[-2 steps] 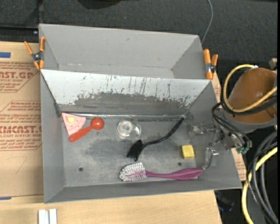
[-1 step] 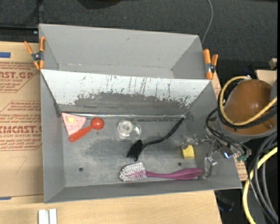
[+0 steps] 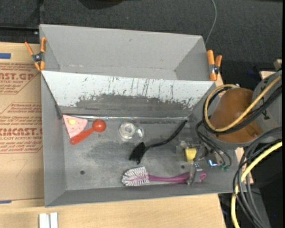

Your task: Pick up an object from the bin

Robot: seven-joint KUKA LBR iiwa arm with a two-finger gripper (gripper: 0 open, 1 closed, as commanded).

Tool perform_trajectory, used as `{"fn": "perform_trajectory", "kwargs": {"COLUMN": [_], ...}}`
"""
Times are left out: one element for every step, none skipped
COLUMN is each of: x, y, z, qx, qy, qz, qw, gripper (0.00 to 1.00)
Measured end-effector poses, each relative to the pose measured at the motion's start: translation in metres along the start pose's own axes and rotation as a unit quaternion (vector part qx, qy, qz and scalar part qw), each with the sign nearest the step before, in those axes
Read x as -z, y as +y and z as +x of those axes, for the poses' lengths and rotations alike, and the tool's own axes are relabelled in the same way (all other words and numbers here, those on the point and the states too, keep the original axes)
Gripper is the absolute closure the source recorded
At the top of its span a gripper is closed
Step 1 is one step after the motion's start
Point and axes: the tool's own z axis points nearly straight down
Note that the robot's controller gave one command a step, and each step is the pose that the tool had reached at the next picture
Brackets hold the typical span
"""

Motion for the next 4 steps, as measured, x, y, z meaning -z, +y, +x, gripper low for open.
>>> {"fn": "perform_trajectory", "kwargs": {"x": [0.0, 0.0, 0.044, 0.147], "y": [-0.035, -0.035, -0.034, -0.027], "z": [-0.004, -0.004, -0.016, -0.012], "qx": [0.236, 0.236, 0.232, 0.228], "qy": [-0.0034, -0.0035, -0.0051, 0.0], "qz": [-0.001, -0.001, -0.001, -0.004], "qw": [0.9718, 0.9718, 0.9728, 0.9736], "gripper": [1.0, 1.0, 1.0, 1.0]}}
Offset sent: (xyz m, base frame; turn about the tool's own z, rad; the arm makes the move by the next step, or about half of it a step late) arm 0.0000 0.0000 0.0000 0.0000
